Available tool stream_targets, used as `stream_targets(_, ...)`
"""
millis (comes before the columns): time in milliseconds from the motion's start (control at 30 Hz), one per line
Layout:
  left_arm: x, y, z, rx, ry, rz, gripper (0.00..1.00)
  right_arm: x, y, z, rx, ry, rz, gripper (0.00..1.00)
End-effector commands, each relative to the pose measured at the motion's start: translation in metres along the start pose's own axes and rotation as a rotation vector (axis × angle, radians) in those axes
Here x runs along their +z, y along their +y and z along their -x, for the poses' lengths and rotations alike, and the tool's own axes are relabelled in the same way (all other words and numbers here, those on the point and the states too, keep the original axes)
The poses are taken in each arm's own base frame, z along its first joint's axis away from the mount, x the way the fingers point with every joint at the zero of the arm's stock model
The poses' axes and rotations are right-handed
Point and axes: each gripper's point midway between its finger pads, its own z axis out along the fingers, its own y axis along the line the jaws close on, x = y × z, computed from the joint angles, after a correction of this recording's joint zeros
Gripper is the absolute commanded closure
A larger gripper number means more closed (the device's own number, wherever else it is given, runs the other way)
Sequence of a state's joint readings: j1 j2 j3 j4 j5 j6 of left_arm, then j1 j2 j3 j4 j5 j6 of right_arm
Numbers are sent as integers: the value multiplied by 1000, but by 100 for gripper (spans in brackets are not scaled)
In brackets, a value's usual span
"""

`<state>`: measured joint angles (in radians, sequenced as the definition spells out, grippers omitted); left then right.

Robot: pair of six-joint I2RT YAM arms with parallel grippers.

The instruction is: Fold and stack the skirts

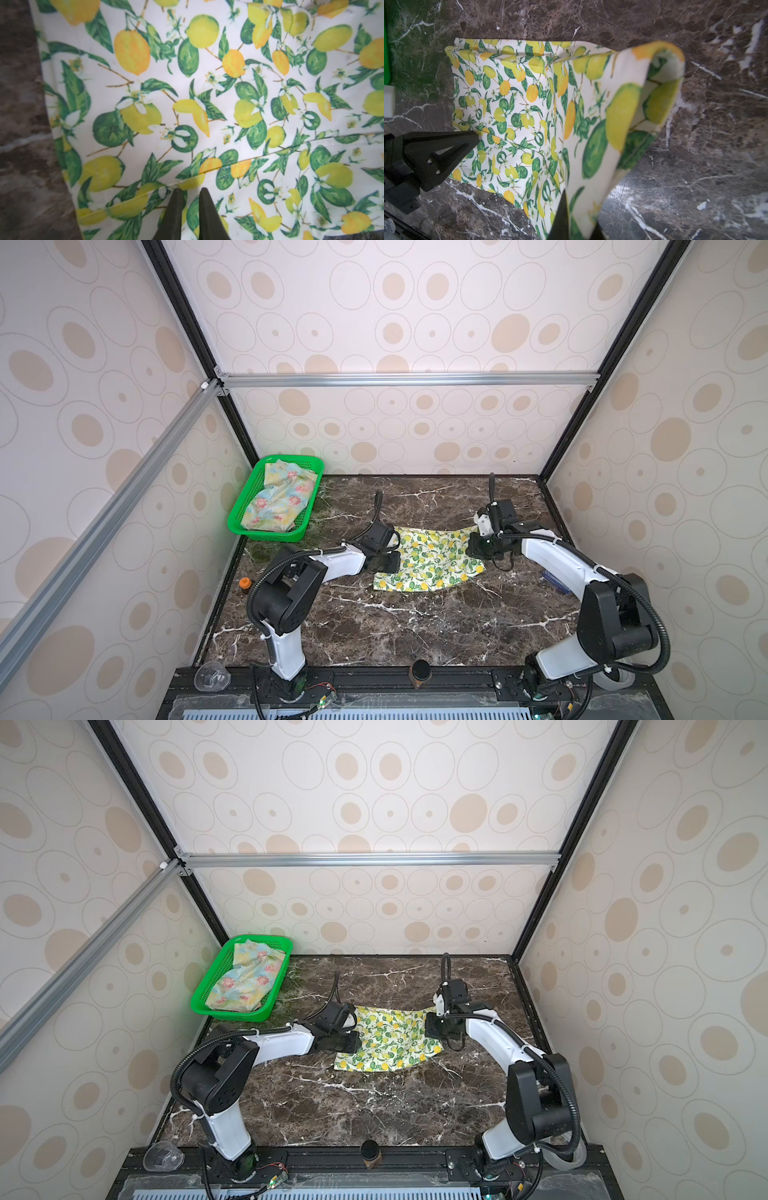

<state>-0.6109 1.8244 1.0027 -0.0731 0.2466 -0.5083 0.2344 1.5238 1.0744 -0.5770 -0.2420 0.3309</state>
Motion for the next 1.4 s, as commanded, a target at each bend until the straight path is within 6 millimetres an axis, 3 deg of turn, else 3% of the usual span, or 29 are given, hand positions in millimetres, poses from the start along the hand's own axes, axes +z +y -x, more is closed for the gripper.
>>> stream_targets(0, 11, -12, -14, -10, 29, -48, 83, -12, 1, 5, -20, -7, -13, 100)
stream_targets(500, 41, -45, -59, -19, 115, -127, 83, -20, 11, 8, -18, -9, 22, 100)
stream_targets(1000, 59, -74, -78, -20, 154, -192, 83, -18, 41, 6, -58, -1, 77, 100)
stream_targets(1367, 64, -87, -87, -17, 169, -217, 83, -15, 50, 3, -94, -4, 51, 100)
